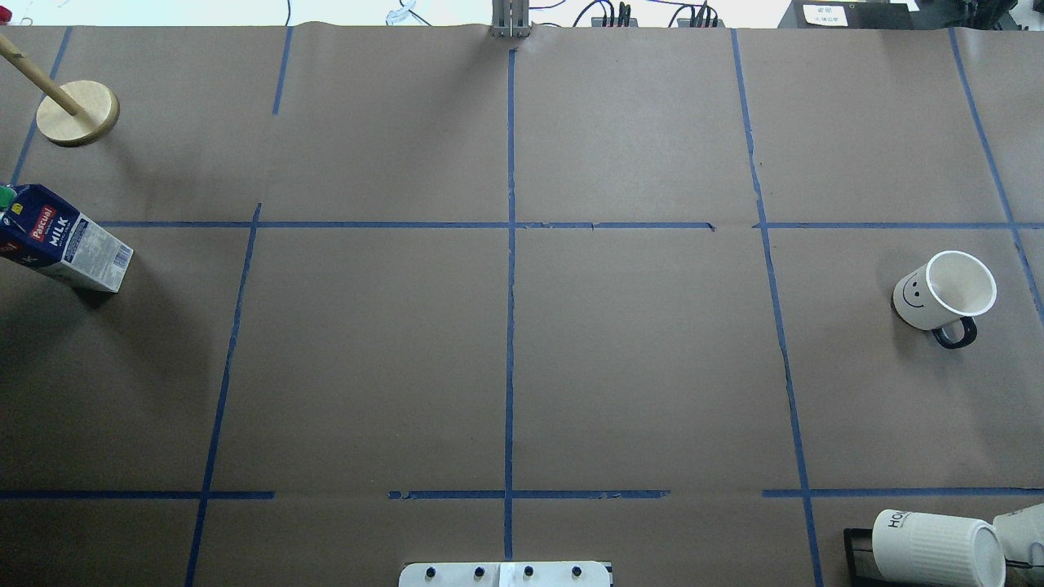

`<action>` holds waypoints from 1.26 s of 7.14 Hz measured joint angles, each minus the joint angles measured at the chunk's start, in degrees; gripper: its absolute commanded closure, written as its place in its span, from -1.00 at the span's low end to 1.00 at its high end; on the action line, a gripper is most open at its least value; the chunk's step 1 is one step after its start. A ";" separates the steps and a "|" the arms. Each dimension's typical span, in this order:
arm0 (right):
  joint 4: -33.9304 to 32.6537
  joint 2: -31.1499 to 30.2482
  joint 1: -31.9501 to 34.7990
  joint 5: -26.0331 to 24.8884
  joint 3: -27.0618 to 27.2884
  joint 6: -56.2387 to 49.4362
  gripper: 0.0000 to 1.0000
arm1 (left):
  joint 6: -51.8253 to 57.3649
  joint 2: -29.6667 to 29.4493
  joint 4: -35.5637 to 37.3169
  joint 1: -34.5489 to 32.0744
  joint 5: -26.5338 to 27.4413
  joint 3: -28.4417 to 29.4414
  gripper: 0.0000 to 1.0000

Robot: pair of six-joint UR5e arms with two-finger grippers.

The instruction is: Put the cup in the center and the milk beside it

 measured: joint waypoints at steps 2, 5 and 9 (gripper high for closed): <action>0.18 -0.36 -0.06 0.38 -0.19 -0.03 -1.00 | 0.07 0.45 -0.31 0.08 -0.07 0.05 -1.00; 0.22 0.29 -0.68 0.50 -0.32 0.50 -1.00 | 0.06 0.64 -0.47 0.14 -0.07 -0.57 -1.00; 10.45 7.98 -11.40 0.29 -5.39 23.25 -0.97 | 0.16 0.71 -0.70 0.18 -0.15 -0.73 -1.00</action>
